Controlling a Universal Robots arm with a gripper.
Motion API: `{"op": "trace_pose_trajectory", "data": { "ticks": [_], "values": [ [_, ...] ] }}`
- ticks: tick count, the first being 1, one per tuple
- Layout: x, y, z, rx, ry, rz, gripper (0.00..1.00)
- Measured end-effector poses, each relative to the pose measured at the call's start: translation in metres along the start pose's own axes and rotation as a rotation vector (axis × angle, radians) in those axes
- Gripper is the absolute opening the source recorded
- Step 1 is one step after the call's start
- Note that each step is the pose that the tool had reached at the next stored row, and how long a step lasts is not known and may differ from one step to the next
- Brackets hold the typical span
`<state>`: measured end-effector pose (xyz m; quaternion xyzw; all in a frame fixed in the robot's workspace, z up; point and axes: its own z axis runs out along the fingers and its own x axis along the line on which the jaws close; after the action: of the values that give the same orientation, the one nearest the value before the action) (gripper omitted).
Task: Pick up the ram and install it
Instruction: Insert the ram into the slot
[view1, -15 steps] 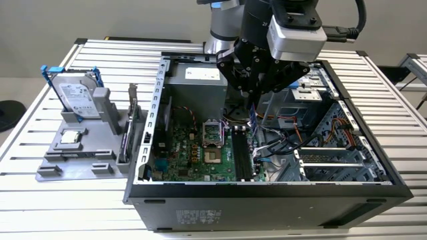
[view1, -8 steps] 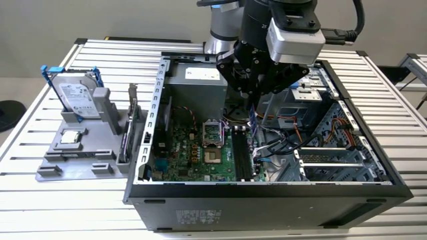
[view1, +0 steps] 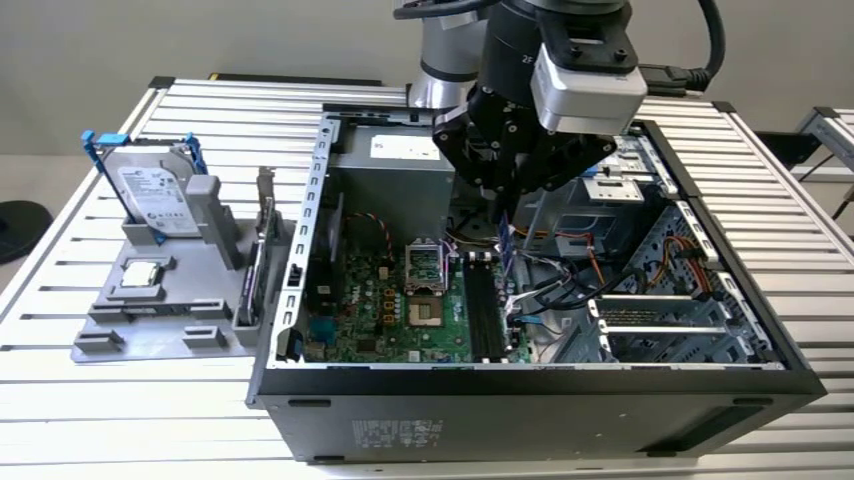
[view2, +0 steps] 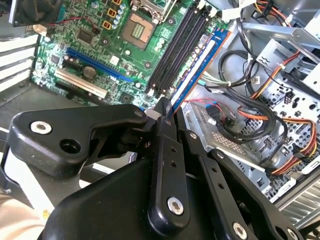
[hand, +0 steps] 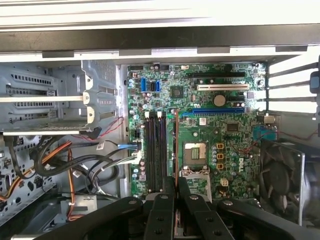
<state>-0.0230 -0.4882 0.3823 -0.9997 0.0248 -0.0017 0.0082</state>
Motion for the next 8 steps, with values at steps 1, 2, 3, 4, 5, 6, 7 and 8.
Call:
{"op": "trace_pose_trajectory", "data": {
  "ticks": [1, 2, 3, 4, 5, 6, 7, 8],
  "values": [
    [0.0001, 0.0000, 0.0004, 0.0000, 0.0000, 0.000, 0.00],
    [0.0003, 0.0000, 0.0008, 0.0000, 0.0000, 0.000, 0.00],
    [0.0006, 0.0000, 0.0011, 0.0000, 0.0000, 0.000, 0.00],
    [0.0008, 0.0000, 0.0015, 0.0000, 0.0000, 0.000, 0.00],
    [0.0012, 0.0000, 0.0019, 0.0001, 0.0000, 0.000, 0.00],
    [0.0015, 0.0000, 0.0022, 0.0000, 0.0000, 0.000, 0.00],
    [0.0018, 0.0000, 0.0026, 0.0000, 0.0000, 0.000, 0.00],
    [0.0021, -0.0001, 0.0030, 0.0001, 0.0001, 0.000, 0.00]
  ]
}}
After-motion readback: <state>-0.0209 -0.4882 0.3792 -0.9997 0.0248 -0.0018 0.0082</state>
